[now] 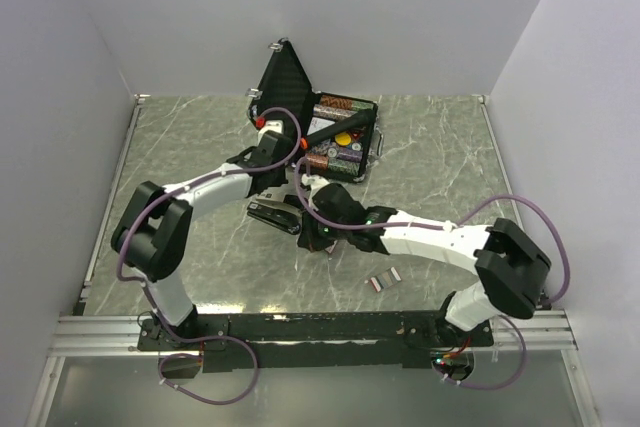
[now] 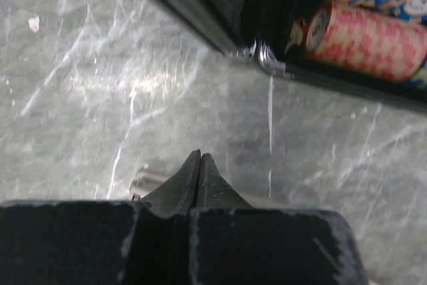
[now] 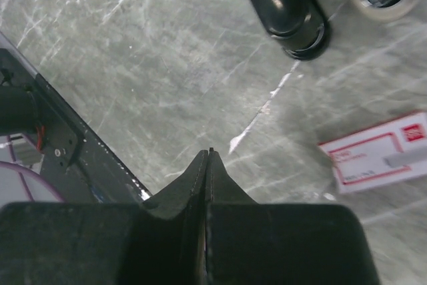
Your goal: Unload the staples from the stapler
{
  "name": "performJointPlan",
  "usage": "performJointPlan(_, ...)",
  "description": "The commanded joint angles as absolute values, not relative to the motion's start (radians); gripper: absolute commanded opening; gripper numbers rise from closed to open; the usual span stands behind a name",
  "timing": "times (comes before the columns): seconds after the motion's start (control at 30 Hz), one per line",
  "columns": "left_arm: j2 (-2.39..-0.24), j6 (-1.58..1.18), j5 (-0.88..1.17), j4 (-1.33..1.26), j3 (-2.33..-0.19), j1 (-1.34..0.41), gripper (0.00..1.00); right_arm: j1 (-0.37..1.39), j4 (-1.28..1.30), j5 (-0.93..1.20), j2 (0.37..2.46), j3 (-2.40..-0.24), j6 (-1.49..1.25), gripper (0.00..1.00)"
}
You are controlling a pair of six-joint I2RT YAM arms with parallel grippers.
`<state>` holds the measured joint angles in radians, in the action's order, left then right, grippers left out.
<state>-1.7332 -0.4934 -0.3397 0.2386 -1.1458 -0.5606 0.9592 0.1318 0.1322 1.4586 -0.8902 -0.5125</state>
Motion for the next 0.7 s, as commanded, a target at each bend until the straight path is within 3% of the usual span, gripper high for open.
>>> performJointPlan(0.0,-1.785,-0.514,-0.397,0.169,-1.210,-0.566,0.01,0.979,0.028,0.152,1.502,-0.919,-0.598,0.00)
performJointPlan(0.3,-1.878,-0.520,-0.414,0.164,-1.218,-0.566,0.01,1.006,-0.080,0.121,1.611,-0.933,-0.710,0.00)
performJointPlan(0.67,-1.839,-0.535,-0.394,0.158,-1.121,-0.566,0.01,1.017,-0.140,0.002,1.703,-0.942,-0.785,0.00)
